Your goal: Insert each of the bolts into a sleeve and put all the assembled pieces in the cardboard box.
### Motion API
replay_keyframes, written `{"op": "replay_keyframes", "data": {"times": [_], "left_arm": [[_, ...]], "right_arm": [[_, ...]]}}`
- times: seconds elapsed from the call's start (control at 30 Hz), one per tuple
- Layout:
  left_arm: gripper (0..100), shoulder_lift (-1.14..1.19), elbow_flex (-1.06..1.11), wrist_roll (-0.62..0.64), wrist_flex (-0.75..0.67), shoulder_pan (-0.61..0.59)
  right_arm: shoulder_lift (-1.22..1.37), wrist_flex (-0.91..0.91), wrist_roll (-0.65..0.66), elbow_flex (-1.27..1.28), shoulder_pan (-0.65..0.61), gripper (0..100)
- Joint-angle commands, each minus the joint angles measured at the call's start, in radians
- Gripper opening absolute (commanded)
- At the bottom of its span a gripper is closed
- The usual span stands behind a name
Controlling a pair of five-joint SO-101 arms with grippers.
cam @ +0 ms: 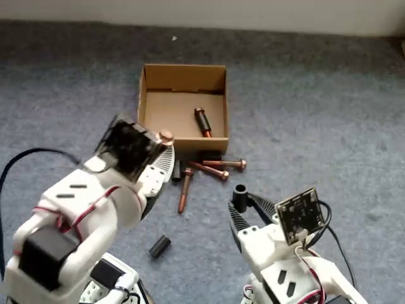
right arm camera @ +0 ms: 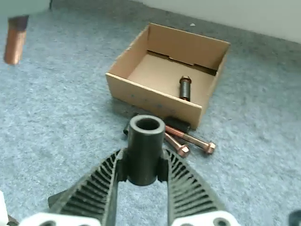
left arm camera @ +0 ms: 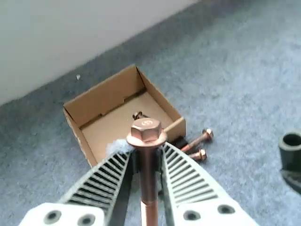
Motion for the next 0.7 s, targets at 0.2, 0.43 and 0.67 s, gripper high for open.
{"op": "replay_keyframes", "data": {"times": [0.2,0.43,0.67], "left_arm": [[1,-0.291,0.122,0.123,-0.229,-0.002],[1,-0.321,0.124,0.189,-0.259,0.038],[1,-0.321,0.073,0.186,-0.262,0.203]], "right_arm": [[-0.042,-0.165,-0.011,0.117,-0.186,0.5],[-0.042,-0.275,-0.005,0.119,-0.298,0.5],[-0.042,-0.367,-0.003,0.12,-0.311,0.5]]}}
